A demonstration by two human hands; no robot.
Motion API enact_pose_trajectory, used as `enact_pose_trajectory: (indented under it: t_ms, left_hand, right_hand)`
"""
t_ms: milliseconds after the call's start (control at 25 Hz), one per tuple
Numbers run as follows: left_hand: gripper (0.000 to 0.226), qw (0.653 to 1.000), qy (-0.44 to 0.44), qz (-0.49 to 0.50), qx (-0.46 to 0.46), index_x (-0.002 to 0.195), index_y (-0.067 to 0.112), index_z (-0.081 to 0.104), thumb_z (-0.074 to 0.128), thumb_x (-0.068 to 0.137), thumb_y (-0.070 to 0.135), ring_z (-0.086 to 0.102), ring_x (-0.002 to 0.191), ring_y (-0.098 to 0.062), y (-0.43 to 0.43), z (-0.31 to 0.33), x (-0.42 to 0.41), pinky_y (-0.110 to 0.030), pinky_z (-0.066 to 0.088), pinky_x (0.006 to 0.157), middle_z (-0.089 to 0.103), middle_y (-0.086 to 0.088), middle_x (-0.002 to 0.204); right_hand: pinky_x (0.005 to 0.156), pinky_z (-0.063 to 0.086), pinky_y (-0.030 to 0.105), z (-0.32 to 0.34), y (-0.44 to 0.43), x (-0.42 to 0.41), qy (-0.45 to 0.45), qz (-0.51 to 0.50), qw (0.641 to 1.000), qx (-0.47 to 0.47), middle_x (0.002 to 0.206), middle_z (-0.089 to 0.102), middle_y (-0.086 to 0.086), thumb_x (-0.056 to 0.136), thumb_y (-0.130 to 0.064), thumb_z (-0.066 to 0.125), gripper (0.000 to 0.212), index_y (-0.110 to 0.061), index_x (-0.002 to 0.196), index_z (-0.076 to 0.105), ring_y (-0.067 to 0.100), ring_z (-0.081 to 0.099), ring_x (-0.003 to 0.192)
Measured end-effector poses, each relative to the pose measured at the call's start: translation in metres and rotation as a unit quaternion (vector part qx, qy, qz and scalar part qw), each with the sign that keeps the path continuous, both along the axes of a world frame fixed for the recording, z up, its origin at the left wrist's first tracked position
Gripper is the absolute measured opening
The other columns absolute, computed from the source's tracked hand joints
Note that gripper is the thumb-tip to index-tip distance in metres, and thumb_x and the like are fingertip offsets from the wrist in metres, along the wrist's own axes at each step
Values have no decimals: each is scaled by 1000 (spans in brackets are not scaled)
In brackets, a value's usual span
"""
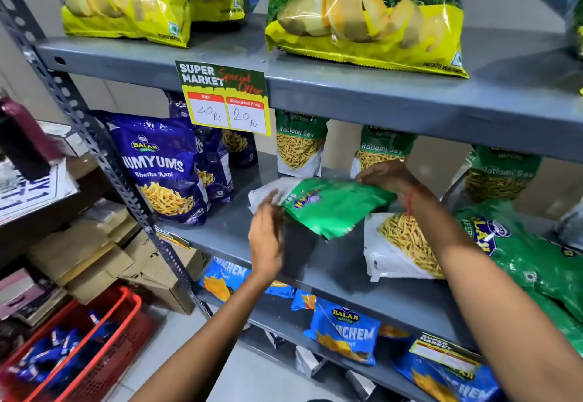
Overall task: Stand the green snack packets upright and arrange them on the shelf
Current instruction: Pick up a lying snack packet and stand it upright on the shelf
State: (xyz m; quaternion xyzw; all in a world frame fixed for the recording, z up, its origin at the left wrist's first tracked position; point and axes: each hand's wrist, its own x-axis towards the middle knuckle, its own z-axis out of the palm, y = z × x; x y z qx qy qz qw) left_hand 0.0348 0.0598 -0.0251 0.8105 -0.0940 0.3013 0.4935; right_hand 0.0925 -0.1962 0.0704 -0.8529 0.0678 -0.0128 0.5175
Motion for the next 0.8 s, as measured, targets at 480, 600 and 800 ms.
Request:
enact_pose_trajectory:
  t_ms: [480,600,800]
  left_hand:
    - [16,909,263,-85,-313,81,21,47,43,97,17,49,78,-16,44,48,103,-31,44,74,53,-2,81]
    - [19,907,264,-74,-319,81,19,48,45,95,7,52,73,-11,42,44,97,-29,46,72,56,-1,79]
    - [15,888,301,-89,-337,83,18,48,44,97,15,54,79,-18,55,39,106,-39,45,80,56,-6,83]
  right_hand:
    - [71,52,23,-6,66,8,40,79,967,238,92,63,4,86,6,48,25,-15,95,58,8,60,75]
    - [99,45,32,-32,89,14,9,157,980,125,129,53,14,73,17,60,64,-5,129,39,19,52,111]
    - [105,42,35,-57,113,21,-2,128,984,121,134,50,16,66,10,73,79,-6,132,34,19,48,116]
